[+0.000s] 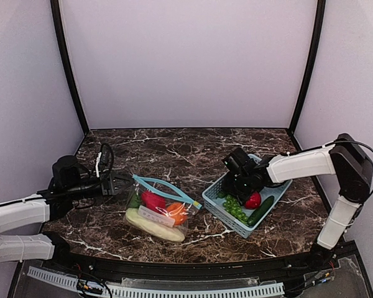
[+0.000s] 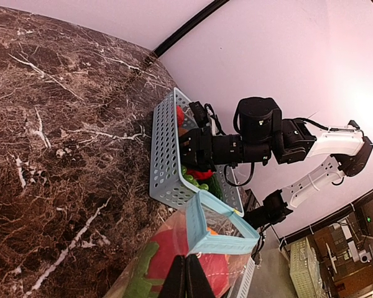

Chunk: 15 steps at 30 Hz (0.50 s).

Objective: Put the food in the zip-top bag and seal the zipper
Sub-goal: Adjust the bin at the center of the board.

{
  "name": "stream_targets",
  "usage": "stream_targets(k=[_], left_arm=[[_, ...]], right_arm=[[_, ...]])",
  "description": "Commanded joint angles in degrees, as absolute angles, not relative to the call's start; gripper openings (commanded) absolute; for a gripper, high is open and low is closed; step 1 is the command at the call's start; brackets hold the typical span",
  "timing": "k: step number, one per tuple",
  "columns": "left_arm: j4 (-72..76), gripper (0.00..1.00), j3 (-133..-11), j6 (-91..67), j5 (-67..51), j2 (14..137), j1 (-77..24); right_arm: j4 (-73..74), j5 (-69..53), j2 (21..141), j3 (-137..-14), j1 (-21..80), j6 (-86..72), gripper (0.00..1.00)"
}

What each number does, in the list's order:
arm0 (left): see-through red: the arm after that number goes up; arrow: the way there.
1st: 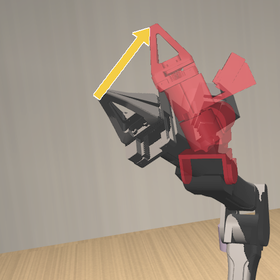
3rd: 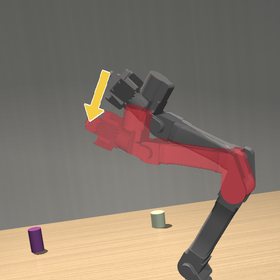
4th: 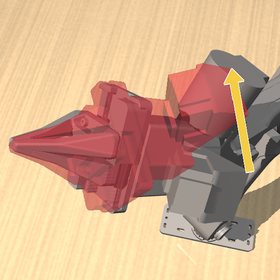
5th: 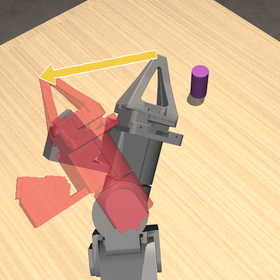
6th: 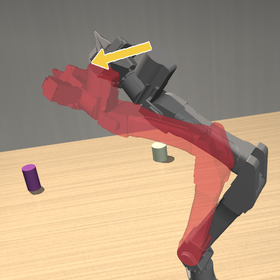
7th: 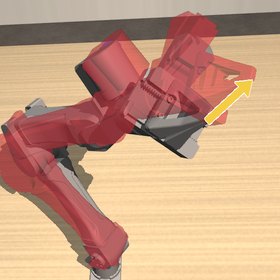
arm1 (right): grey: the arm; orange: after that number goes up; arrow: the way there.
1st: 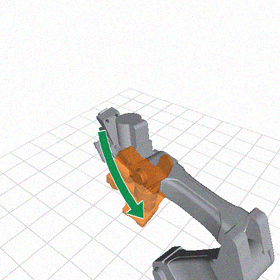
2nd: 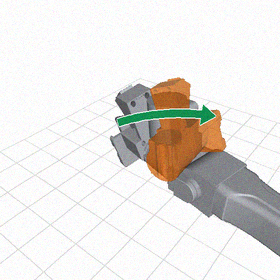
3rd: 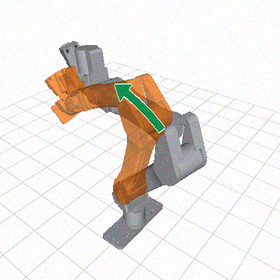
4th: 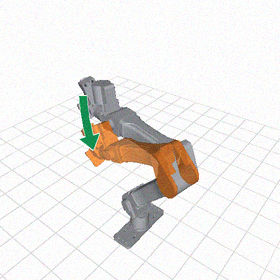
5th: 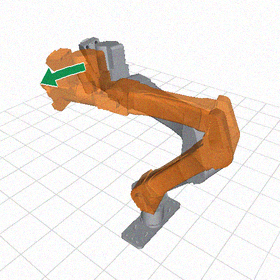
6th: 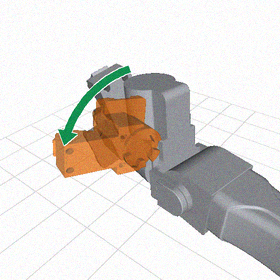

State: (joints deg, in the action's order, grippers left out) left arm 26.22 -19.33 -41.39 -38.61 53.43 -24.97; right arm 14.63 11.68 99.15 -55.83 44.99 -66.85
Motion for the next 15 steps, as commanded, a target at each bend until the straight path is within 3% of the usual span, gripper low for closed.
stream_targets(k=[1,15], left_arm=[[24.42,0.01,-18.21,-41.23,-38.11,51.32,-24.87],[23.46,0.01,-18.68,-40.39,-38.18,51.24,-24.87]], right_arm=[[24.17,18.32,99.29,-55.94,44.55,-66.64,0.4],[28.58,17.41,91.15,-52.67,42.54,-63.33,0.43]])
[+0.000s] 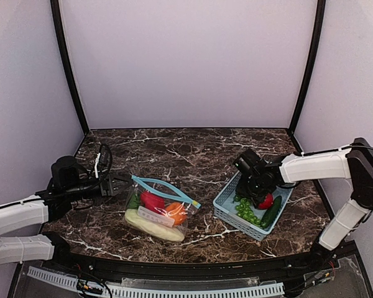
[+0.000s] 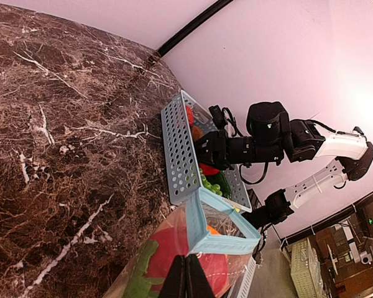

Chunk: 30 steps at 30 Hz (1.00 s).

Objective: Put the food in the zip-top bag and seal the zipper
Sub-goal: Adjust the bin at the center of the board, then pick up the fake vegetable from the bin.

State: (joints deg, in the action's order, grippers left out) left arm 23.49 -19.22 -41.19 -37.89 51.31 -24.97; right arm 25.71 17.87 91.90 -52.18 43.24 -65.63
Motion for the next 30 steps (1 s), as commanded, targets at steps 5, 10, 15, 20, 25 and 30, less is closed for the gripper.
stream_targets(k=[5,10,15,20,25,30], left_arm=[[23.57,0.01,-18.94,-40.43,-38.3,51.53,-24.87],[23.09,0.01,-19.15,-40.31,-38.38,51.06,-24.87],[22.41,0.01,-19.13,-40.1,-38.46,50.8,-24.87],[22.39,0.01,-19.2,-40.07,-38.48,50.8,-24.87],[22.45,0.01,-19.31,-40.05,-38.31,50.8,-24.87],[22.58,0.01,-19.34,-40.05,-38.31,50.8,-24.87]], right_arm=[[27.99,17.24,94.26,-55.79,42.25,-62.12,0.5],[27.53,16.41,98.03,-57.13,41.46,-62.3,0.5],[26.27,15.51,99.5,-56.96,40.42,-63.03,0.52],[25.08,13.79,100.16,-56.15,39.39,-63.82,0.41],[23.66,12.34,97.15,-54.73,39.17,-65.15,0.24],[22.65,12.87,91.06,-51.43,39.19,-67.92,0.17]])
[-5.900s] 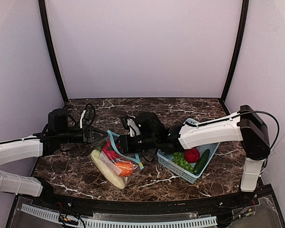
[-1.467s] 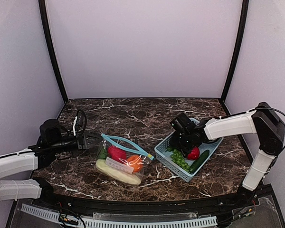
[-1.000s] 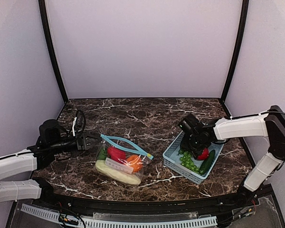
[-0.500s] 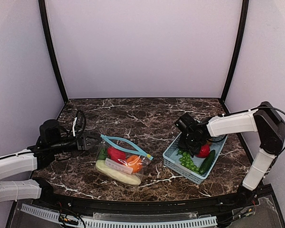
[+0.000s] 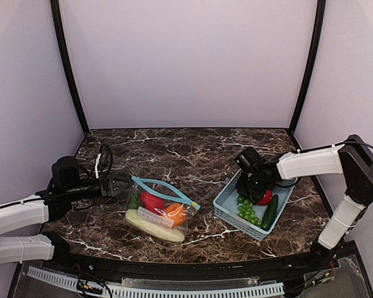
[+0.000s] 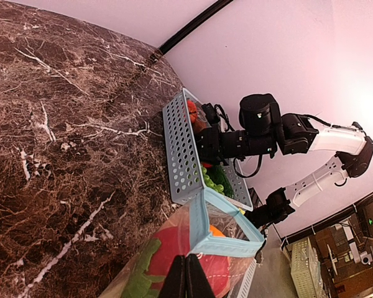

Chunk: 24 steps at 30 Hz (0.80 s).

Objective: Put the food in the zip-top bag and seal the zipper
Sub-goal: Pick up the fake vegetable from the bin.

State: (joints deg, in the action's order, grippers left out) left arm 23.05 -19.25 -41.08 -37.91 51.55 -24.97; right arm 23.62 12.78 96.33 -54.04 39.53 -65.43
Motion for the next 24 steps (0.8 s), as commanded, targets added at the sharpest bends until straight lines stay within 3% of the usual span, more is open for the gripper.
stream_targets(k=[1,16,24], left_arm=[[22.59,0.01,-19.38,-39.96,-38.27,50.85,-24.87],[22.61,0.01,-19.93,-39.73,-38.42,51.33,-24.87],[22.68,0.01,-21.95,-37.81,-41.59,53.44,-24.87]], right_arm=[[22.41,13.14,89.58,-50.7,39.18,-68.4,0.15],[17.87,6.17,71.35,-42.06,39.37,-67.19,0.12],[12.89,-1.76,60.04,-39.16,40.44,-51.26,0.12]])
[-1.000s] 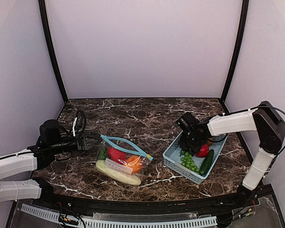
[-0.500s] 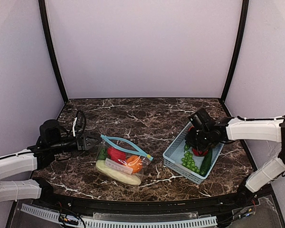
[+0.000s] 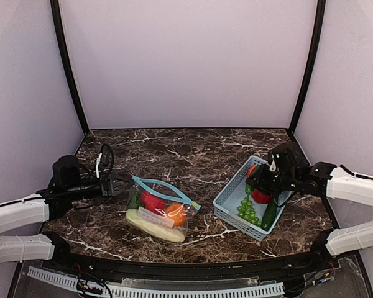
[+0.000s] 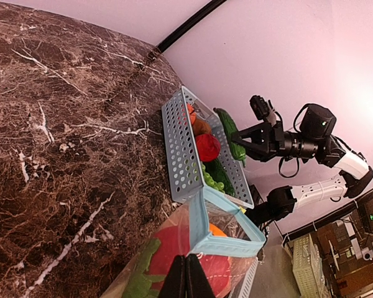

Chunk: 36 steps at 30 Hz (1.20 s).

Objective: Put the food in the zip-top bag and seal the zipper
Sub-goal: Pick up the fake vegetable from the bin, then place the fake vegetable in the zipper food storage bag.

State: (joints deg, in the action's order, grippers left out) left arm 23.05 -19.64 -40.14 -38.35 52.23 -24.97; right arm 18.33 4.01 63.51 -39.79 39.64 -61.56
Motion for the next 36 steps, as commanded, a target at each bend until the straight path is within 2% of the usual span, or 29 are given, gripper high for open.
stream_targets(k=[1,9,17,29,36], left_arm=[[22.28,0.01,-23.07,-37.32,-42.46,54.12,-24.87],[12.64,0.01,-31.17,-28.71,-49.15,57.51,-24.89],[14.52,0.01,-33.03,-28.39,-52.69,61.74,-24.96],[13.63,0.01,-35.46,-26.72,-54.68,65.7,-24.96],[13.48,0.01,-36.03,-26.47,-55.15,66.81,-24.96]], right_arm=[[12.06,-3.05,59.33,-39.3,40.99,-48.55,0.12],[6.15,-9.64,59.97,-43.93,49.38,-32.74,0.12],[2.34,-12.57,70.79,-53.2,58.42,-24.54,0.12],[1.23,-17.62,84.18,-63.52,59.85,-11.87,0.13],[-3.1,-19.86,85.68,-61.83,59.86,-10.84,0.14]])
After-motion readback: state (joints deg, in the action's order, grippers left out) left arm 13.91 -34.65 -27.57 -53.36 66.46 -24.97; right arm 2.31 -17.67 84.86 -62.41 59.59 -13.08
